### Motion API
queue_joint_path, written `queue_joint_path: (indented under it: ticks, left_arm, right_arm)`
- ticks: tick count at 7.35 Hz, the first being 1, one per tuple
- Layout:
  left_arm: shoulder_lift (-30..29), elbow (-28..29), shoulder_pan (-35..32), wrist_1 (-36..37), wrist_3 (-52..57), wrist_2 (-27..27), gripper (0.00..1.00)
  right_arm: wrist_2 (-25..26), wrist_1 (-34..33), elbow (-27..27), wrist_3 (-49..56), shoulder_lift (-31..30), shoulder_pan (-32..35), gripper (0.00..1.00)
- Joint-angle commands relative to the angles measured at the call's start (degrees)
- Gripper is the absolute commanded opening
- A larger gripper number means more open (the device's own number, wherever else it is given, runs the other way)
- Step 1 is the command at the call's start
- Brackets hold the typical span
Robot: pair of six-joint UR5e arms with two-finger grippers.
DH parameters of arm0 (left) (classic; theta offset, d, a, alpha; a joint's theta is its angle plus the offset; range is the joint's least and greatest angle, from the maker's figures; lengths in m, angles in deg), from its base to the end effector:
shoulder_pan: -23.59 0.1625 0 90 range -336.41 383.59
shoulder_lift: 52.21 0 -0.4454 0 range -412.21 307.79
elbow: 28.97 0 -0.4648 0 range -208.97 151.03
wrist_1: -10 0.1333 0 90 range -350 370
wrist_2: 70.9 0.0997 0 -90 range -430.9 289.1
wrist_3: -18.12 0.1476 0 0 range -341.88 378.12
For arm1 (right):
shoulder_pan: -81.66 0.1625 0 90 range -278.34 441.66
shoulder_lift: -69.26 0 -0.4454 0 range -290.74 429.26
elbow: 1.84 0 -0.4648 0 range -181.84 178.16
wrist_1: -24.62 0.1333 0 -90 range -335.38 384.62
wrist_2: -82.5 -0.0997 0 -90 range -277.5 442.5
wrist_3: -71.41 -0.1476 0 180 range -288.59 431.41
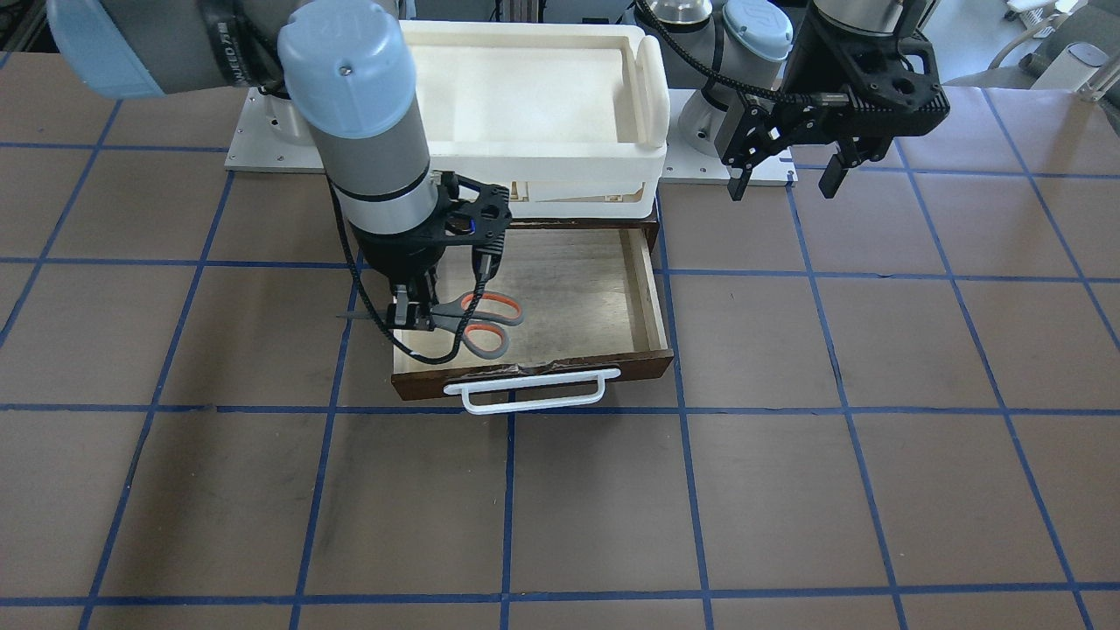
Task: Put scissors in drawer and close it
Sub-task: 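Carry the scissors over the open drawer and lower them inside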
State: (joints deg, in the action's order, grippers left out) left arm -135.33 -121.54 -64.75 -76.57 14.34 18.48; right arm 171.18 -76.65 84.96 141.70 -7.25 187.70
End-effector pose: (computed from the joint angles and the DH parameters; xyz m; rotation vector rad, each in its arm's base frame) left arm -0.1195 -0.5325 0.5068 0.1470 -3.1177 0.2108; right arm 0.3147 -0.5998 0.3668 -2.1405 2.2818 -0.0402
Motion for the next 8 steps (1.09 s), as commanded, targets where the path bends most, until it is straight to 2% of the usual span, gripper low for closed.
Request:
queue_joint_path:
  ticks: [1,5,7,8]
  left_arm:
    - [0.1,-0.2,0.0,0.0,0.0,0.0,1.00]
    - [0.2,-0.5,0.0,0.1,0.0,0.0,1.00]
    - [0.2,-0.5,0.0,0.1,0.1,0.0,1.00]
    - [0.2,-0.5,0.0,0.1,0.1,0.1,1.00]
  right_arm:
    - [-0.4,-0.9,0.3,-1.4,1.3,3.9,0.00]
    - [-0.4,-1.7,0.5,-1.3,4.0,8.6,0.00]
    - [-0.4,-2.0,2.6,-1.6,4.2,9.4,0.00]
    - [-0.4,-2.0,2.7,-1.6,4.3,9.4,0.25]
